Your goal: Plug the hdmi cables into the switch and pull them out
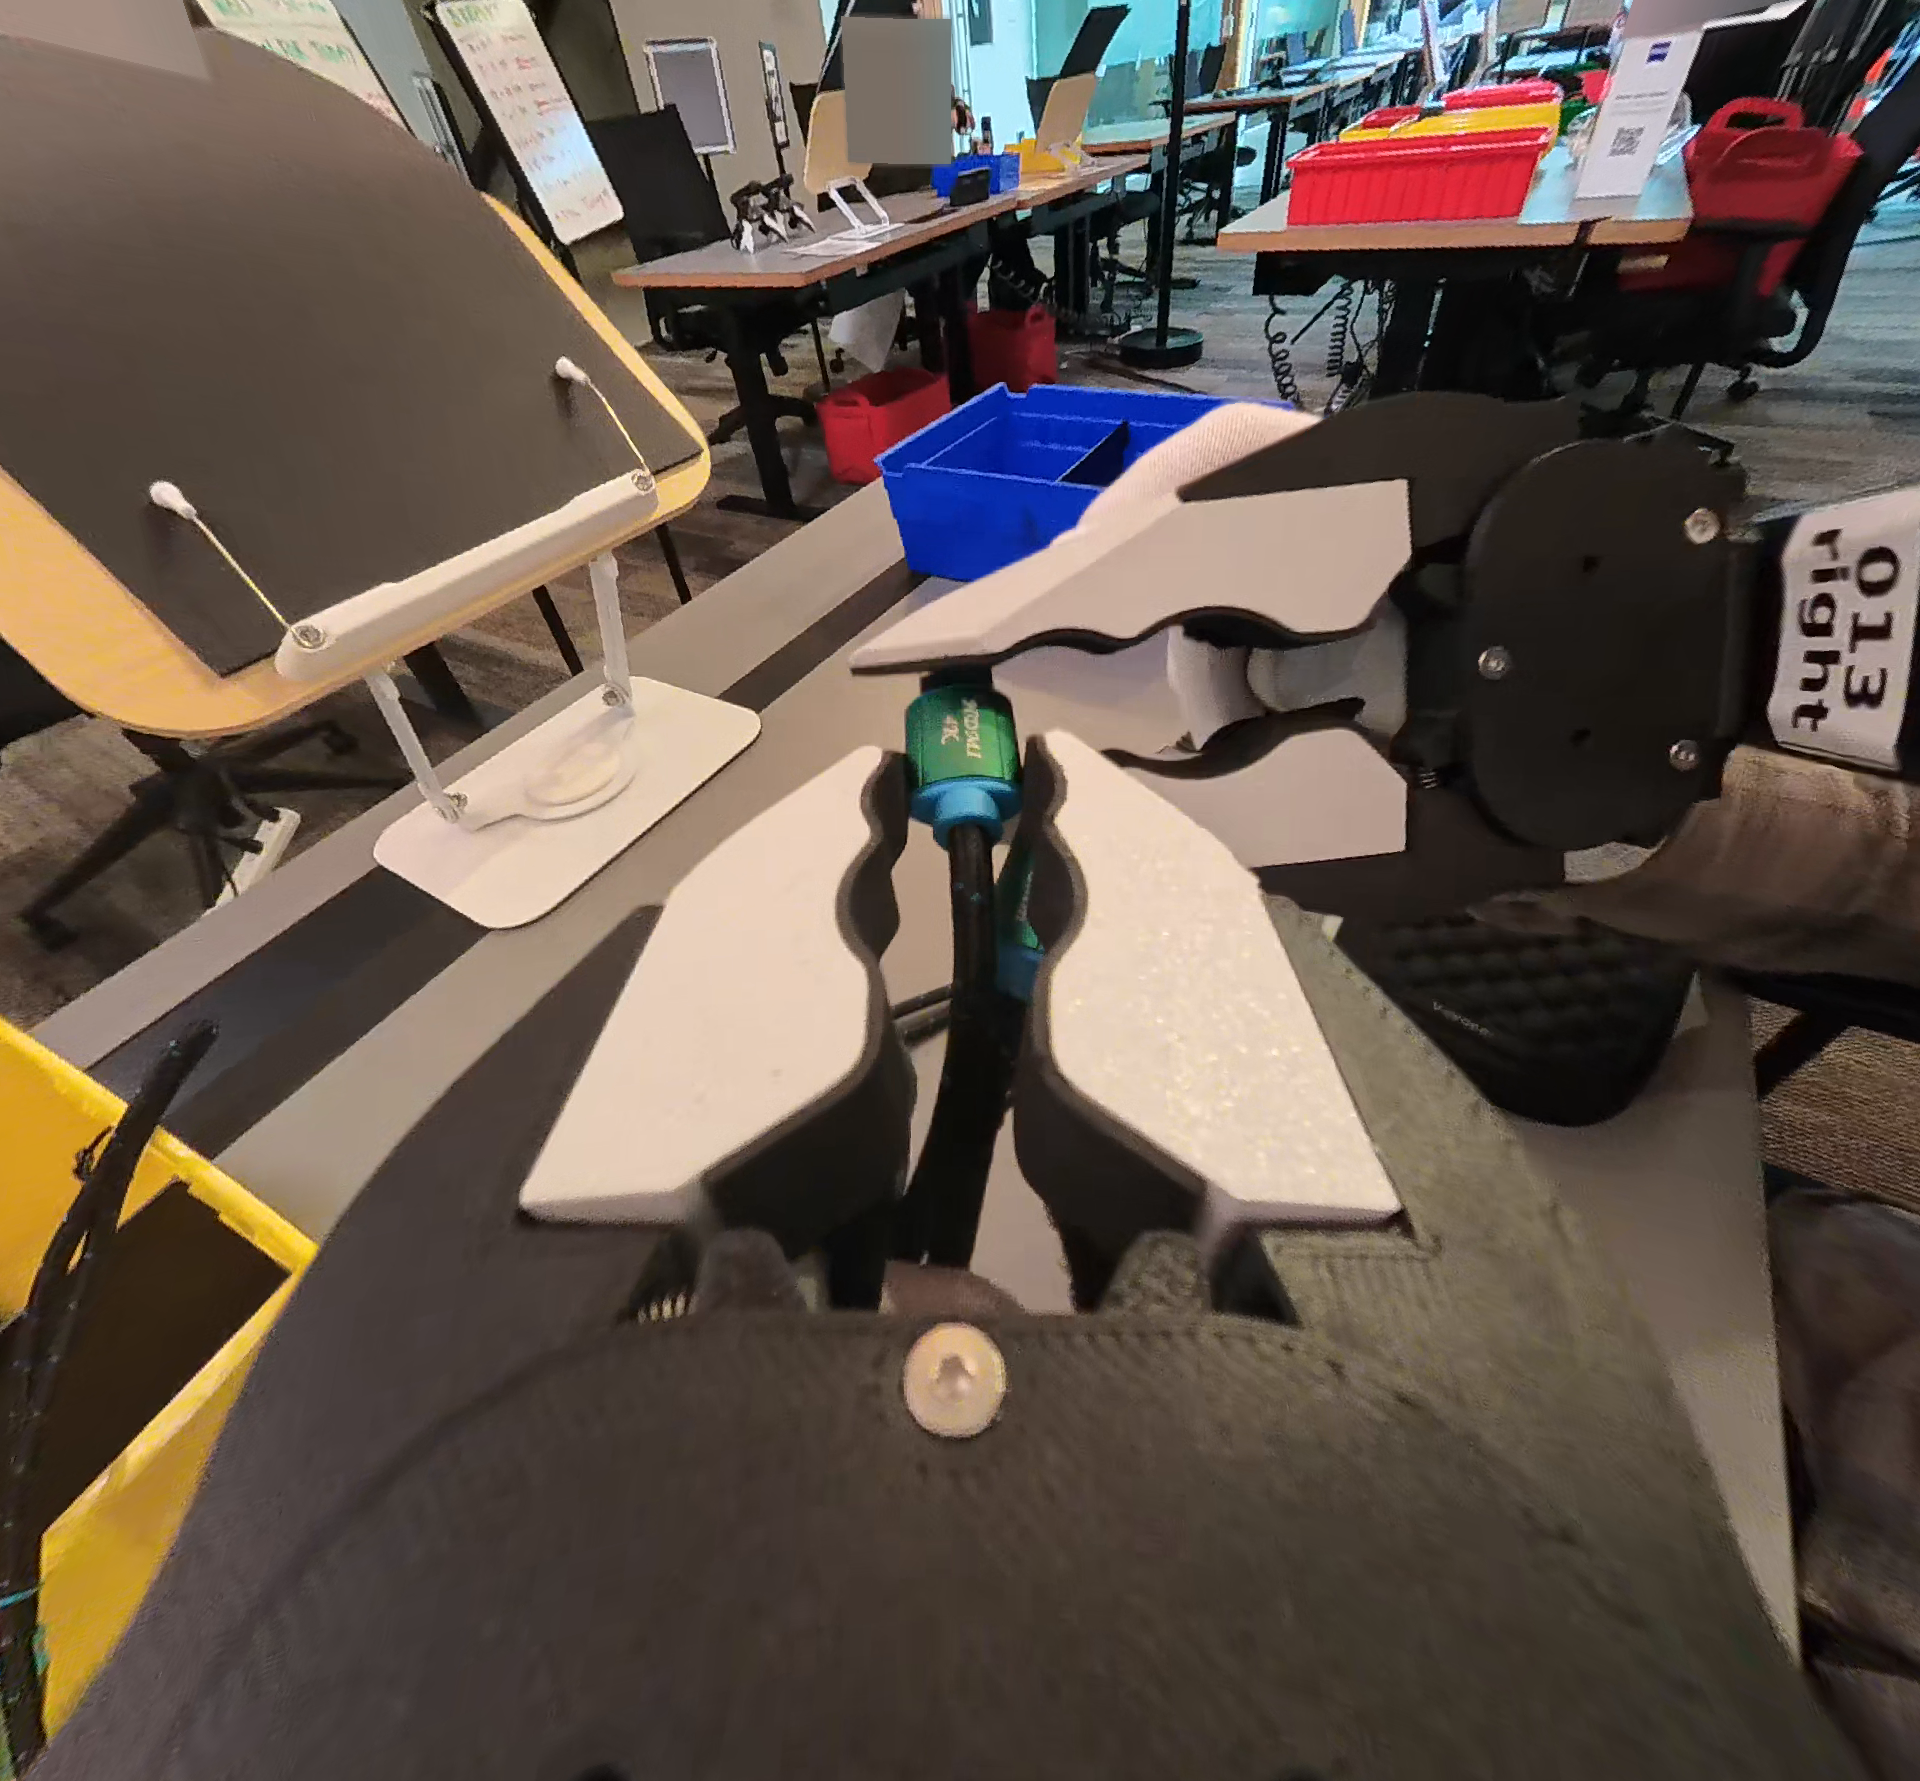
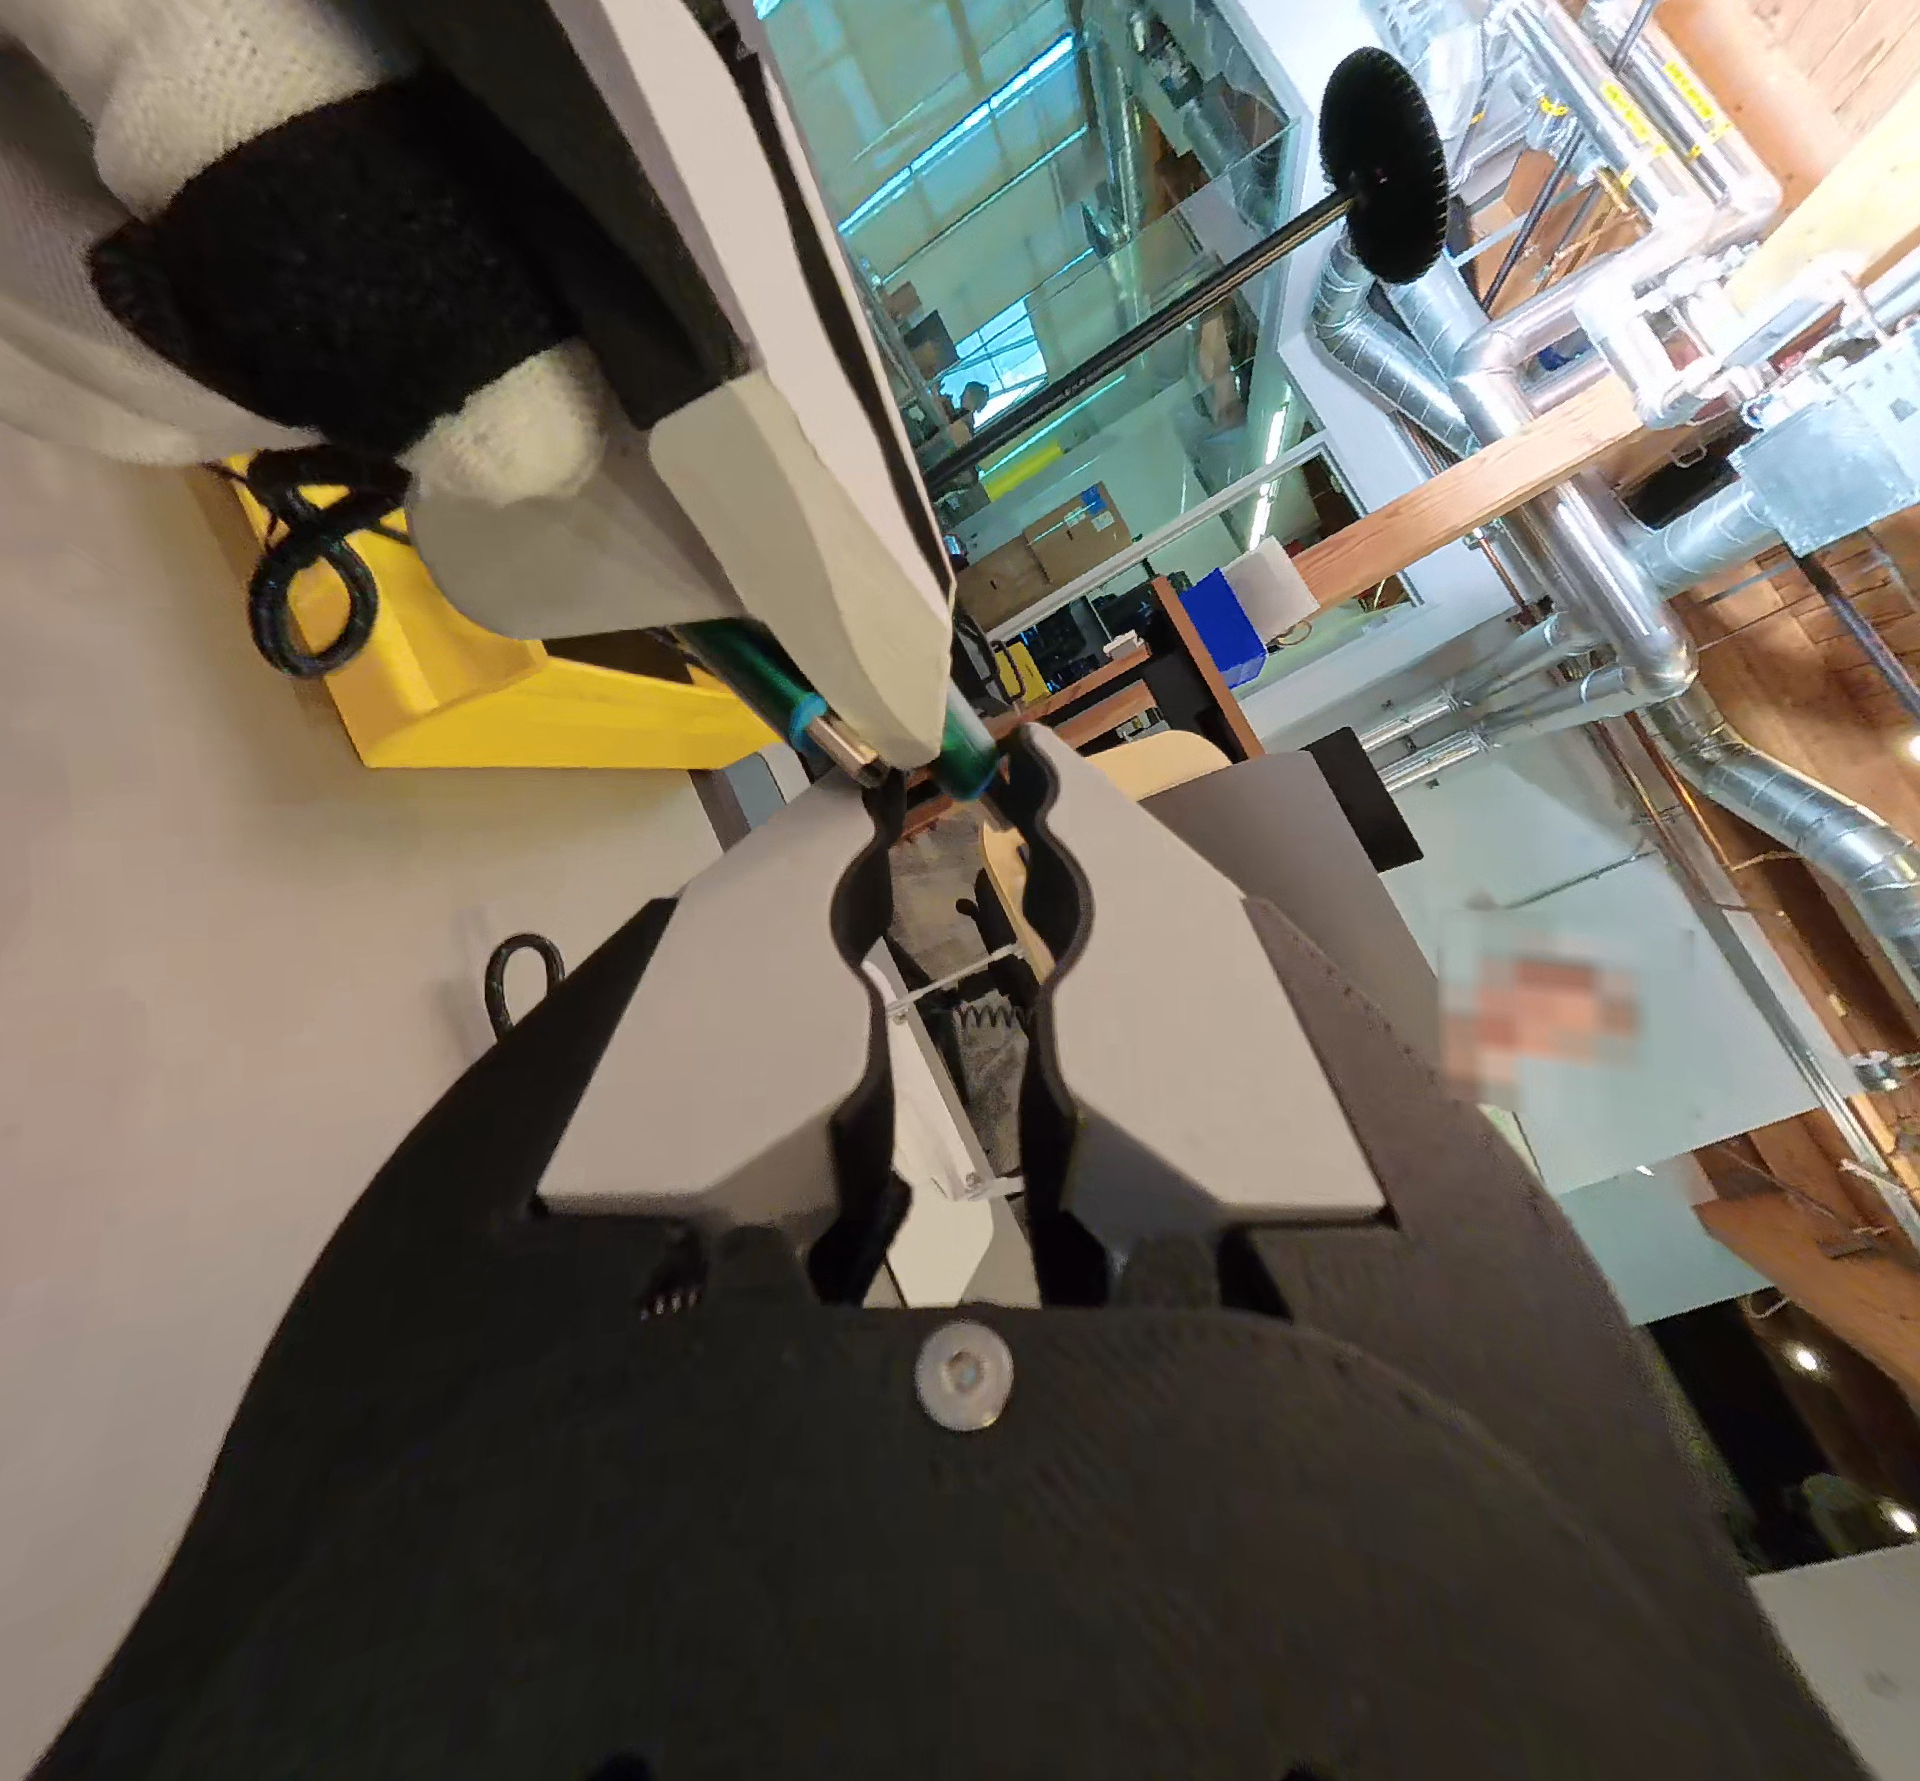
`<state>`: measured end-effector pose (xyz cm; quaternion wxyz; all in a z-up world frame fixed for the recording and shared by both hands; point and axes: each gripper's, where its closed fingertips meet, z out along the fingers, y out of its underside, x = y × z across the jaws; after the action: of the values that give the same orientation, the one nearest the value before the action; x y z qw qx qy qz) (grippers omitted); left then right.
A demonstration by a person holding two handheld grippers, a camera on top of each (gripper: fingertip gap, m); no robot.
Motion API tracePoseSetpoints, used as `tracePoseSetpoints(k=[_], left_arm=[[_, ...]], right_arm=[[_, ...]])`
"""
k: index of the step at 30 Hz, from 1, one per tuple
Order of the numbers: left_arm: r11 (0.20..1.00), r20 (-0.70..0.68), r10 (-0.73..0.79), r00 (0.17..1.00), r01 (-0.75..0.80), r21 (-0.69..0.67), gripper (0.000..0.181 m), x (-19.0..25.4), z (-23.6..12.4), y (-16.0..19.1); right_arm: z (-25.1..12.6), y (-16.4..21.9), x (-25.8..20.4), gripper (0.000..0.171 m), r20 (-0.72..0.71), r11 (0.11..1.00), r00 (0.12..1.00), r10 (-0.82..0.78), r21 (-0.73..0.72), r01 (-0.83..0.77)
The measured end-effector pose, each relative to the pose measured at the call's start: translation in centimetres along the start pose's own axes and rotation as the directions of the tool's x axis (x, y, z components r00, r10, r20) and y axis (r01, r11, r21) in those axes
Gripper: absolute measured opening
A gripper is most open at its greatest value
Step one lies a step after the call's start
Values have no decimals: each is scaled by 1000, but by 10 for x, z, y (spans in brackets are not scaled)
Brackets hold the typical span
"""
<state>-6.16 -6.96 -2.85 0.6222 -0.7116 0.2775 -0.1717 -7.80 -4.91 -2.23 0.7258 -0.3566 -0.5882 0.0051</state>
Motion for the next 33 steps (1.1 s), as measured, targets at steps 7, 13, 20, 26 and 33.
tracePoseSetpoints(k=[7, 13, 20, 26, 33], left_arm=[[998, -8, -57, 998, 57, -20, 22, -10, -1, 7], [987, -77, -141, 987, 135, -84, 21, -3, 2, 19], [960, -178, -276, 945, 260, -108, 21, 15, 3, 14], [989, -155, -108, 982, 90, -117, 33, 14, -15, 3], [1000, -129, -19, 991, 17, -13, 30, 6, -14, 3]], right_arm=[[-2, 19, 2, 20, 46, 992, 991, -124, -12, 125], [-10, 10, 5, 28, -36, 901, 900, -434, 4, 434], [-14, 5, -11, 10, 11, 908, 909, -416, 57, 415], [-18, -9, -2, 9, -8, 967, 971, -238, 90, 238], [-9, -6, -4, 10, 2, 996, 998, 66, 52, -66]])
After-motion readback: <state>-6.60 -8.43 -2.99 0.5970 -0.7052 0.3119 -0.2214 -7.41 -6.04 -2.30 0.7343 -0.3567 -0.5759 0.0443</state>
